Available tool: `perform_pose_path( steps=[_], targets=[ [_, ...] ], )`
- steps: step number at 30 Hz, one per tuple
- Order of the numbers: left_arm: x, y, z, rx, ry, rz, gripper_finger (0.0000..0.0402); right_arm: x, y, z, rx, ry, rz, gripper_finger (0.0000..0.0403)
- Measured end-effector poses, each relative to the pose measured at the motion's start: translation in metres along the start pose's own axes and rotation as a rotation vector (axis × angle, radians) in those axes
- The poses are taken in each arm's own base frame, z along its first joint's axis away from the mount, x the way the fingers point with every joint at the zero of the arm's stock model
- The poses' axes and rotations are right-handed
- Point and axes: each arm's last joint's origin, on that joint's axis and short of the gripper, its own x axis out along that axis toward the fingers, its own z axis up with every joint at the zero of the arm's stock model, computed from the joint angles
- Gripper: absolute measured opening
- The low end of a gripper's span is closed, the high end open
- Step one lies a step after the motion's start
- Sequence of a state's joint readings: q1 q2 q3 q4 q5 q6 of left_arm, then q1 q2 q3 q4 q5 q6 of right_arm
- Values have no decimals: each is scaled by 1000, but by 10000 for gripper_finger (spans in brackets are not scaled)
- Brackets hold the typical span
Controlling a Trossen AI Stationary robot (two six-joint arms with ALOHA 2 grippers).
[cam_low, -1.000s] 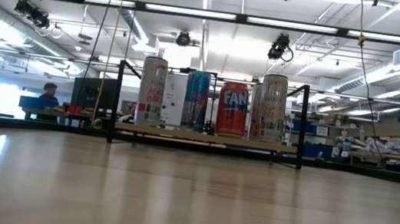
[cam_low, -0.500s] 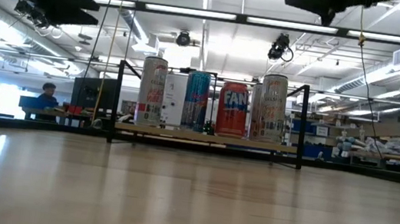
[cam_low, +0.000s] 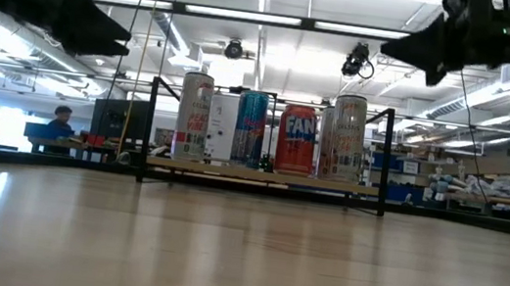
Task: Place canned beverage on shelf
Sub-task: Return to Home Position
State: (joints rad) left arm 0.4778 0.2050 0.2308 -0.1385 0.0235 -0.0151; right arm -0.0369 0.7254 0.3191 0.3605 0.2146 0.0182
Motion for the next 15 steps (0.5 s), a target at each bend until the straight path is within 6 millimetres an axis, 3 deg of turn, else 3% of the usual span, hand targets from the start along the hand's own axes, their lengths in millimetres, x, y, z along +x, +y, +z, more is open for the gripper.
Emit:
perform_pose_path(
  steps=[6, 15],
  targets=[
    [4, 0, -15, 10, 35, 2, 315, -6, -1, -30, 46, -14, 4, 10],
    [10, 1, -38, 34, 57, 1, 315, -11, -3, -50, 43, 0, 3, 10]
  ],
)
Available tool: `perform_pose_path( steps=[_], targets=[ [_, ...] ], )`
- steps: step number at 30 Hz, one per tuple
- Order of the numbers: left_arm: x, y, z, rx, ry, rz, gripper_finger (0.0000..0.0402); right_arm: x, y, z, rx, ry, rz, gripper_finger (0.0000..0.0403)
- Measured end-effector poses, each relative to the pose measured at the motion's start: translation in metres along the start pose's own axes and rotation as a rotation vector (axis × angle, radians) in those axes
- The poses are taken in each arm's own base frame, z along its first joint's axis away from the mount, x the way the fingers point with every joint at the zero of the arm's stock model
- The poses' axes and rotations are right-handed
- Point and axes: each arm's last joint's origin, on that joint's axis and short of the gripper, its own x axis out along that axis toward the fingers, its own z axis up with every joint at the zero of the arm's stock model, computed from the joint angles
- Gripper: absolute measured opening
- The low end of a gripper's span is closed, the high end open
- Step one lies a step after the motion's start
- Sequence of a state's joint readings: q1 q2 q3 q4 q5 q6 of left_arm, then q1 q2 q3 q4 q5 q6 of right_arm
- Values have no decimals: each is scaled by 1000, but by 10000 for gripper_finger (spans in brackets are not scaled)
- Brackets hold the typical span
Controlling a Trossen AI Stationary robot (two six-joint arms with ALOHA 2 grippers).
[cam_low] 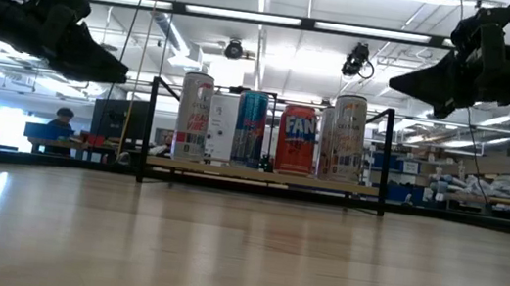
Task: Place canned beverage on shelf
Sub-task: Return to Home Position
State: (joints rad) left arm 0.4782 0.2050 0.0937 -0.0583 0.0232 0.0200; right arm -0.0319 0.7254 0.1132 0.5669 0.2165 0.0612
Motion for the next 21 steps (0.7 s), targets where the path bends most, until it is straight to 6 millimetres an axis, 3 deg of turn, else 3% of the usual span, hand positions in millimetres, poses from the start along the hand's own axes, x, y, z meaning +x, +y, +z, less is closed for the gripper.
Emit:
perform_pose_path(
  steps=[10, 21],
  targets=[
    [5, 0, -19, 22, -14, 1, 315, -6, -3, -22, 45, 58, -5, 10],
    [6, 0, -19, 45, -14, 1, 315, -10, -4, -31, 39, 62, 3, 10]
  ],
)
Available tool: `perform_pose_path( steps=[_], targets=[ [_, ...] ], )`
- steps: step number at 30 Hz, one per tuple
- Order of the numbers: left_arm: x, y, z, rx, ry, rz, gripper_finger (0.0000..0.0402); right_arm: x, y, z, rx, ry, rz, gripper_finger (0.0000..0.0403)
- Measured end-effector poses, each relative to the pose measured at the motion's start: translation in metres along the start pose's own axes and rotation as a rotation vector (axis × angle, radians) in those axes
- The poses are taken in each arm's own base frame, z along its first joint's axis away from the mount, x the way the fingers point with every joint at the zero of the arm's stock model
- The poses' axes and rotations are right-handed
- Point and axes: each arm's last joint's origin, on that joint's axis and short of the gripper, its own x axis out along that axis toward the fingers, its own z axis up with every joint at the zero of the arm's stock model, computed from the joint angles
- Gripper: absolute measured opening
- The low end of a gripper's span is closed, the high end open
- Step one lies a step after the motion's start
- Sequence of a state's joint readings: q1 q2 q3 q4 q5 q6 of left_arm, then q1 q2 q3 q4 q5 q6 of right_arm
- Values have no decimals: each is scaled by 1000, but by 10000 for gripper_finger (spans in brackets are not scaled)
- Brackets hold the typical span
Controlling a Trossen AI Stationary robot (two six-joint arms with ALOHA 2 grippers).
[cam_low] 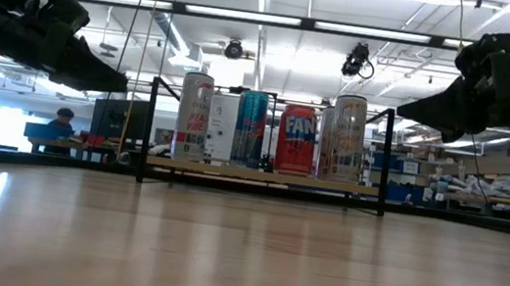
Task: Place canned beverage on shelf
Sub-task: Return to Home Position
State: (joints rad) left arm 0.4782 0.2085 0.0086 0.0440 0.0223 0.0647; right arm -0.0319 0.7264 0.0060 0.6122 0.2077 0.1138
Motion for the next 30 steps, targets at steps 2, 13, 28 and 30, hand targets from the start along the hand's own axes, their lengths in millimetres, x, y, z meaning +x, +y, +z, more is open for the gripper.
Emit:
perform_pose_path(
  steps=[2, 13, 28, 30],
  targets=[
    [0, 0, 0, 7, 4, 0, 315, 0, 0, 0, -1, 3, 0, 10],
    [0, 0, -2, -25, 24, 0, 315, -1, -1, -11, -6, 117, -12, 10],
    [0, 0, 3, -112, -40, -7, 315, -1, -1, -11, -5, 113, -12, 10],
    [0, 0, 3, -104, -38, -6, 315, -1, -1, -11, -5, 112, -12, 10]
  ],
)
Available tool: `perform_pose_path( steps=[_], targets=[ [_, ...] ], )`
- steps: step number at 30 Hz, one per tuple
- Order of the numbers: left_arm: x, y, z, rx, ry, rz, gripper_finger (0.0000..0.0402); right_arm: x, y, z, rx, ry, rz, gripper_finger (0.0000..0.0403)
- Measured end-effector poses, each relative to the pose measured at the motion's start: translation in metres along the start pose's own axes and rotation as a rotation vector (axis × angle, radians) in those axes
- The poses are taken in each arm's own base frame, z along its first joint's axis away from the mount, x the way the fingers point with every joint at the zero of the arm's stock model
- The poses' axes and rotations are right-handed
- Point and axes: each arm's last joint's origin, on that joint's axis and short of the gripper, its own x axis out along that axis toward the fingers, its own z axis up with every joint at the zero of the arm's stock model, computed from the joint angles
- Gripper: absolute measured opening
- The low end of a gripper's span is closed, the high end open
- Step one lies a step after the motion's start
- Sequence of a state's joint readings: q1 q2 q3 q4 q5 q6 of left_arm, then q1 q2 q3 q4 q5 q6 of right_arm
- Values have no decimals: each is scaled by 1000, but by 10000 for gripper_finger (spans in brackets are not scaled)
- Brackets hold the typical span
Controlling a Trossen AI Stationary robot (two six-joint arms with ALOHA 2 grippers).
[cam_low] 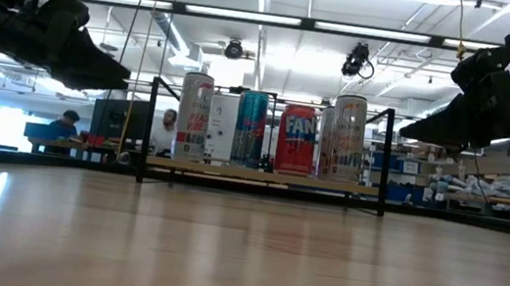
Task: Place canned beverage on shelf
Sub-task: Return to Home Position
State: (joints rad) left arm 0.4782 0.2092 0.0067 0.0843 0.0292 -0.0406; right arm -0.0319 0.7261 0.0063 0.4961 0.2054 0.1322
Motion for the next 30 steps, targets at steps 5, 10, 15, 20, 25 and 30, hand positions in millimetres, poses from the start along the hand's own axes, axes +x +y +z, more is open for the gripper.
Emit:
perform_pose_path(
  steps=[5, 10, 15, 20, 25, 30],
  targets=[
    [0, 0, 1, 0, -9, 1, 315, 0, 0, 0, 0, 0, 0, 10],
    [0, 0, 1, 0, -14, 3, 315, 0, 0, 0, 0, 0, 0, 10],
    [0, 0, 2, 1, -18, 3, 315, 0, 0, 0, 0, 0, 0, 10],
    [0, 0, 2, 1, -19, 4, 315, 0, 0, 0, 0, 0, 0, 11],
    [0, 0, 2, 1, -19, 4, 315, 0, 0, -5, -132, 49, 13, 12],
    [0, 0, 2, 1, -19, 5, 315, 0, 0, -5, -202, 49, 17, 12]
  ],
)
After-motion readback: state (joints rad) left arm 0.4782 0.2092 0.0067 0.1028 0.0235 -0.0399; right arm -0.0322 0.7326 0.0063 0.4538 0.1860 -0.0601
